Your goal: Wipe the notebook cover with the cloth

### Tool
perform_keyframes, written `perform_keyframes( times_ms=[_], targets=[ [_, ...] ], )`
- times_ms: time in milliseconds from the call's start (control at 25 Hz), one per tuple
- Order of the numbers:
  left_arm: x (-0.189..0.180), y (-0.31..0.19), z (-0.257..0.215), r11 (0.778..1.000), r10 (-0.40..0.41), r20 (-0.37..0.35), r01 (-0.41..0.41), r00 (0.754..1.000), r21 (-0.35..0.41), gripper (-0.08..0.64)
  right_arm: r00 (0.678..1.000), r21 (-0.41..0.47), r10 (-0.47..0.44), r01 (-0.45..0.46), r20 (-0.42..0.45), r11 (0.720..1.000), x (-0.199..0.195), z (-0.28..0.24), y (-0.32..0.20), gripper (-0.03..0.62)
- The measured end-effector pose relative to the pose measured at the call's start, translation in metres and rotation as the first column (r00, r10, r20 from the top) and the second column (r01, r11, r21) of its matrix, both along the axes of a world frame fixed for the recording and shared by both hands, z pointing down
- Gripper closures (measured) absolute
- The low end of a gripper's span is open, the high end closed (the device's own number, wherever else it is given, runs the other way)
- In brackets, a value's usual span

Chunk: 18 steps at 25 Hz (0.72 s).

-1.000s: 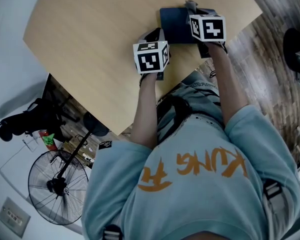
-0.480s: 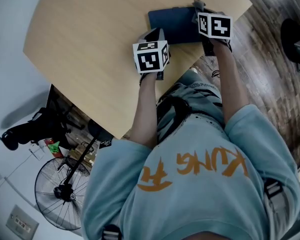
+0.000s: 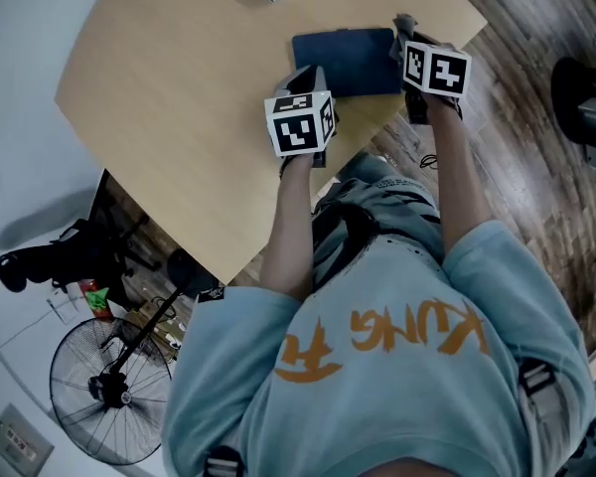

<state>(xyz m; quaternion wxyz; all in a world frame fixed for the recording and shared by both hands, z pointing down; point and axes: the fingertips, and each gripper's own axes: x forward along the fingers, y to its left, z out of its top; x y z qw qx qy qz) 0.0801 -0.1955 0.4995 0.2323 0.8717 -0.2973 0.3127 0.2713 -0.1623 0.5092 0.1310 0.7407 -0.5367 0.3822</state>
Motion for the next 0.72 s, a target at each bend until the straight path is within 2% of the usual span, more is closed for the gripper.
perform_keyframes(
  times_ms=[160,440,560,720],
  targets=[
    [0.0,0.002,-0.023,0.997,-0.049,-0.062,0.052,0.997,0.057,0.543,0.999,0.124,-0.047,0.049,-0.018,0.991,-0.002,-0.035,0.001,0.561],
    [-0.01,0.029,-0.055,0.98,-0.129,-0.109,0.144,0.986,0.136,0.543,0.99,0.3,-0.139,0.141,-0.029,0.944,-0.009,-0.084,0.025,0.563],
    [-0.023,0.04,-0.081,0.961,-0.175,-0.16,0.204,0.971,0.186,0.543,0.984,0.355,-0.171,0.179,-0.053,0.918,-0.019,-0.107,0.041,0.565],
    [-0.03,0.035,-0.126,0.919,-0.216,-0.25,0.283,0.944,0.276,0.543,0.967,0.418,-0.227,0.253,-0.112,0.872,-0.026,-0.144,0.043,0.566]
  ],
)
